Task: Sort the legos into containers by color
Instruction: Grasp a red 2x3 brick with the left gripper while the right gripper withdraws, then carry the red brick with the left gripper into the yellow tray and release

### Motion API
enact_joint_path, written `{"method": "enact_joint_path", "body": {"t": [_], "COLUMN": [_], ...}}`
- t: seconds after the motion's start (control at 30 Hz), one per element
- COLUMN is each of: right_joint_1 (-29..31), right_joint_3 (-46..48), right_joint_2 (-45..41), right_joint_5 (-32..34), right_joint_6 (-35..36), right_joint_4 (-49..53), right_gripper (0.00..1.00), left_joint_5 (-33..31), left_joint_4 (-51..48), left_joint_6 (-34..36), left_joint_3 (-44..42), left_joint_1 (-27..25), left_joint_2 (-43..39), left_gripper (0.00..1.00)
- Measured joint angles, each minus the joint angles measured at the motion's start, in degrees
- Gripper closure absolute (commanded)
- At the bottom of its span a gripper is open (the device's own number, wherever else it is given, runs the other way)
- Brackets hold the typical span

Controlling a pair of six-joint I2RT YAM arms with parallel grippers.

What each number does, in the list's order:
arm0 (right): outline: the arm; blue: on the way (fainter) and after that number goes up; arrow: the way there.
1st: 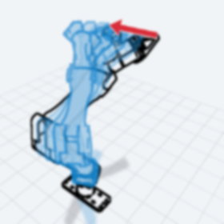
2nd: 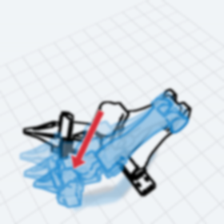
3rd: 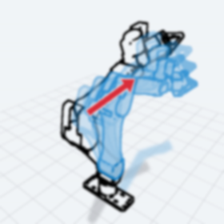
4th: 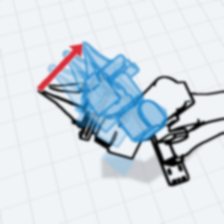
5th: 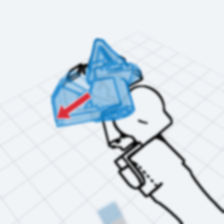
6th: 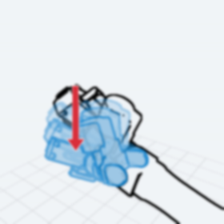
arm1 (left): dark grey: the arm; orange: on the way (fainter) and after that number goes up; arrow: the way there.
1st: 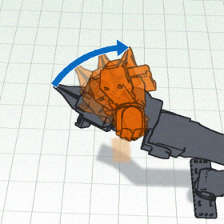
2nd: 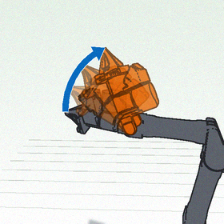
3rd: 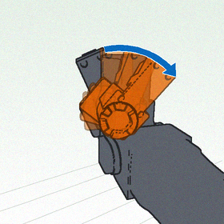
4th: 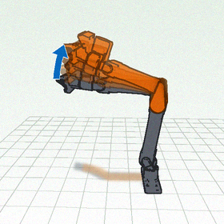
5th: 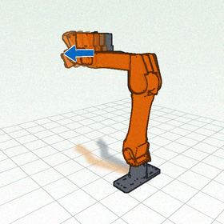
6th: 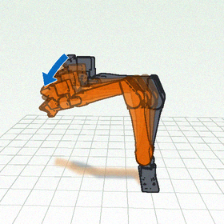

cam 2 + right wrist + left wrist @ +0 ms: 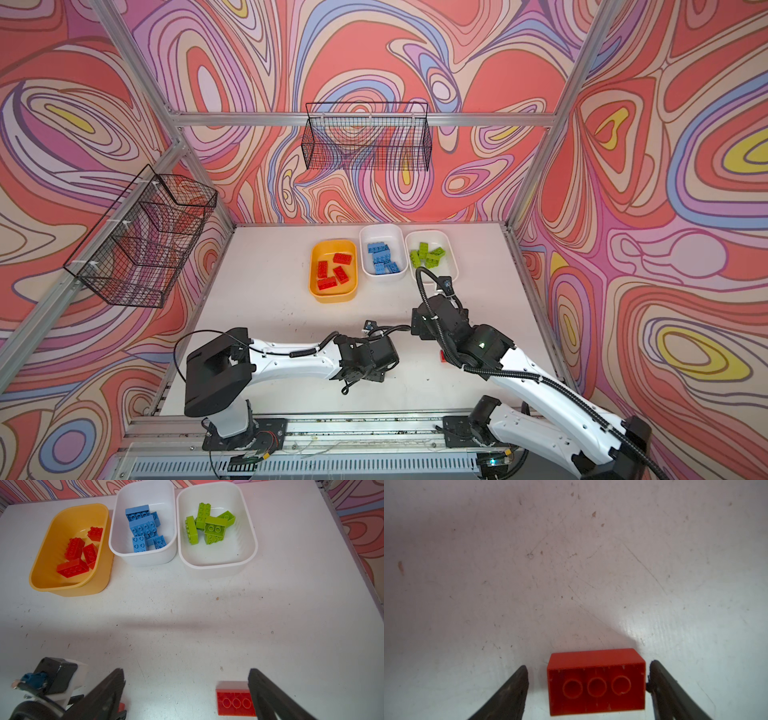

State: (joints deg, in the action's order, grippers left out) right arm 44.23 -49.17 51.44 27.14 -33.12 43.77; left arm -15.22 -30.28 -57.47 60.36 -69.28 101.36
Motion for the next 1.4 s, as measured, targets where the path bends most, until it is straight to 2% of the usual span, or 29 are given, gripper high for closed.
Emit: {"method": "enact_joint_path", "body": {"t": [0.33,0.47,0.6,0.8,1.4], "right_joint_1": [0.11,0.11,0.11,0.11,0.11], "right_joint_3": [0.0,0.0,0.0,-0.31,-2.62], "right_joint_2": [-2.47,-2.69,-2.71,-2.47,0.02], "right_joint_5": [-0.42,-0.42,-0.37,-0.37,-0.04], "right_joint_6": [-0.46,-0.66,-0.76,-0.92,-1.33], "right_joint_4": [-0.39,-0.2,-0.04,0.0,0.0], "right_gripper": [0.02,0.02,0.02,0.02,0.02], "left_joint_5": [-0.46,-0.63,-1.33,-1.38,-1.68], "left_joint_4": [-0.59,-1.44,-1.77,-1.84,-3.37], "left_joint_6": [0.2,0.26,0.24,0.76,7.82], "left_joint_3": [1.18,1.53,1.92,1.49,0.02], "left_joint_1": [-0.17,-0.17,-0.15,0.76,9.75], "left_joint_2": [2.03,2.03,1.38,0.9,-4.28], "left_gripper": [0.47,0.59,0.65,0.66,0.65]}}
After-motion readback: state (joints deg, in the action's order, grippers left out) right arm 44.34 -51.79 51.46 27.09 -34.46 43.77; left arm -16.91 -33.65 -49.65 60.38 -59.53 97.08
